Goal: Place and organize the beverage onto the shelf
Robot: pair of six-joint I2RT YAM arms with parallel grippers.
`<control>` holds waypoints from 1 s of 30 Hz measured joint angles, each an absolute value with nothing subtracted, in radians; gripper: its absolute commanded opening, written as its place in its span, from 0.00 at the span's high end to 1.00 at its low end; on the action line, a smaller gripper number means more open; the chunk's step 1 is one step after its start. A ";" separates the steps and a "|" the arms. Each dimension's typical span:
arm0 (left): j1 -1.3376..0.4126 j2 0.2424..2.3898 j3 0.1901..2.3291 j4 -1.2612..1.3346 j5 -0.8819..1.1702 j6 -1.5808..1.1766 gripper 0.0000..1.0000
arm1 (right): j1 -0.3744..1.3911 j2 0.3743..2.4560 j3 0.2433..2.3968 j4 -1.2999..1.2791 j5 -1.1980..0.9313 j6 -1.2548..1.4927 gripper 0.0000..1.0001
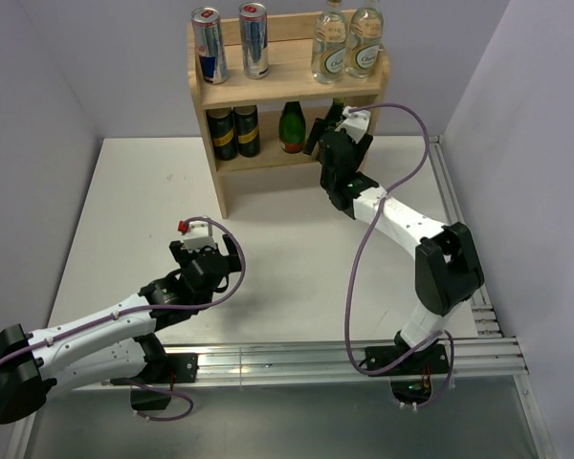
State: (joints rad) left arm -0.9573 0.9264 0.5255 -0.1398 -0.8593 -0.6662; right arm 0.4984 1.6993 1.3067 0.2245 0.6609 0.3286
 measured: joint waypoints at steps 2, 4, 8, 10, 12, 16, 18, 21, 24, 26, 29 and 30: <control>-0.957 0.926 0.525 -0.140 -0.859 -0.666 0.01 | 0.501 1.676 1.283 0.223 0.658 0.329 0.00; -0.957 0.926 0.525 -0.140 -0.859 -0.666 0.01 | 0.501 1.655 1.265 0.222 0.651 0.329 0.00; -0.957 0.926 0.525 -0.140 -0.859 -0.666 0.01 | 0.501 1.637 1.251 0.220 0.621 0.325 0.00; -0.957 0.925 0.525 -0.141 -0.859 -0.666 0.01 | 0.501 1.633 1.251 0.211 0.606 0.324 0.00; -0.957 0.922 0.525 -0.141 -0.859 -0.666 0.01 | 0.500 1.627 1.251 0.200 0.593 0.324 0.00; -0.957 0.911 0.525 -0.144 -0.860 -0.667 0.01 | 0.500 1.616 1.251 0.183 0.575 0.324 0.00; -0.957 0.908 0.525 -0.146 -0.861 -0.667 0.01 | 0.500 1.606 1.251 0.172 0.573 0.325 0.00; -0.957 0.906 0.525 -0.147 -0.861 -0.667 0.01 | 0.500 1.589 1.250 0.162 0.563 0.326 0.00; -0.957 0.905 0.525 -0.147 -0.862 -0.667 0.01 | 0.500 1.572 1.250 0.155 0.552 0.328 0.00; -0.957 0.905 0.525 -0.147 -0.862 -0.667 0.01 | 0.500 1.563 1.250 0.143 0.538 0.328 0.00; -0.957 0.902 0.525 -0.148 -0.862 -0.668 0.01 | 0.499 1.555 1.250 0.123 0.504 0.327 0.00; -0.957 0.899 0.525 -0.148 -0.862 -0.669 0.01 | 0.500 1.553 1.250 0.110 0.492 0.326 0.00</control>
